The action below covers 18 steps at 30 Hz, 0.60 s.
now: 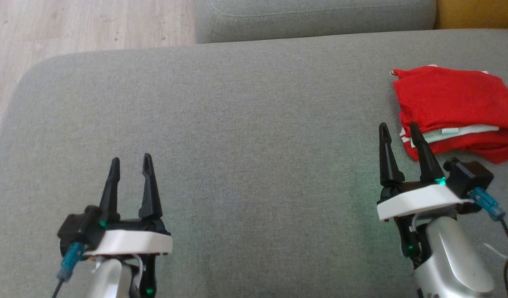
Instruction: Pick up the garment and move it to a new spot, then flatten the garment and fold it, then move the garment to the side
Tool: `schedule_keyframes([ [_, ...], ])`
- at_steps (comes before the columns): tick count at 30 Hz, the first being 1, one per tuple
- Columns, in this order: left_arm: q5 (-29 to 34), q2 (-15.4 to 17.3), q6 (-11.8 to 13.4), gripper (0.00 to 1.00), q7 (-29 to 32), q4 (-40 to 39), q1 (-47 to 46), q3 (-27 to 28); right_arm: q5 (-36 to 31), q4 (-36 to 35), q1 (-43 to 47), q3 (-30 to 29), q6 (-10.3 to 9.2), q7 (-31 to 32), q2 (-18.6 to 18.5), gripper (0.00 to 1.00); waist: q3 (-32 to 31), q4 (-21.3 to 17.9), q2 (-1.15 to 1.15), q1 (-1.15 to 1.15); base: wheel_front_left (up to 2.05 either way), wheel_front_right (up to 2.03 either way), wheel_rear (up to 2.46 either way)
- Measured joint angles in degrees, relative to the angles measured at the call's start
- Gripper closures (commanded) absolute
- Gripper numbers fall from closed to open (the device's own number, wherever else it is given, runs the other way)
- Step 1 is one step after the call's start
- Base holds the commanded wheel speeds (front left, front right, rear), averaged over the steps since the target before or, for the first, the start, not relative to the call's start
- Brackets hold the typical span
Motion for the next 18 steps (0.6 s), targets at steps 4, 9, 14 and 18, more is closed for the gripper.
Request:
schedule_keyframes([
  [4,-0.4,0.0,0.4,0.0,0.0,-0.8,0.0,1.1,0.0,0.0,0.0,0.1,-0.01,0.0,0.0,0.0,0.1,-0.1,0.0,0.0,0.0,0.0,0.0],
  [9,-0.9,0.0,0.9,1.0,0.0,1.2,0.2,1.1,0.0,1.3,0.3,0.4,0.0,0.0,0.1,1.0,0.2,-0.2,0.0,0.0,0.0,0.0,0.0],
  [14,-2.3,0.0,0.9,1.0,0.6,4.0,2.8,1.2,1.3,3.8,3.9,0.4,-0.01,0.4,0.3,1.0,0.0,-0.2,0.0,0.0,0.0,0.0,0.0],
  [18,-4.6,0.0,0.7,1.0,1.1,3.9,2.8,1.2,3.9,3.6,4.1,0.3,0.0,0.9,0.3,1.0,-0.1,-0.2,0.0,0.0,0.0,0.0,0.0],
])
